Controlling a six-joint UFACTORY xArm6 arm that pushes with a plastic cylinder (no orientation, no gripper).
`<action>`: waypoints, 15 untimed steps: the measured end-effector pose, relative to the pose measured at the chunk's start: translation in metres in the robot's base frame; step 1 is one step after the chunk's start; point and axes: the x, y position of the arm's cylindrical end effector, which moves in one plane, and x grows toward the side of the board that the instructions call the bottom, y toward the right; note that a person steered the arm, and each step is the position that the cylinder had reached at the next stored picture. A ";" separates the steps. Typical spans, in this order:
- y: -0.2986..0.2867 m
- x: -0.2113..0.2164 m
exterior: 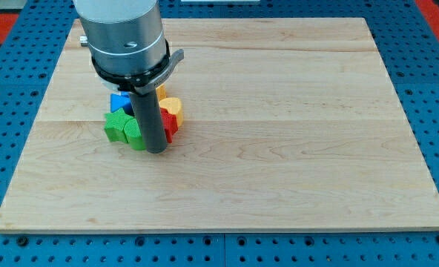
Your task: Nudge the blue cube down a bit
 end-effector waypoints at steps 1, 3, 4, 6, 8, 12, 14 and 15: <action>0.000 -0.005; 0.021 -0.006; 0.068 -0.006; 0.145 -0.017; 0.212 -0.057; 0.167 -0.195; 0.125 -0.212; 0.079 -0.213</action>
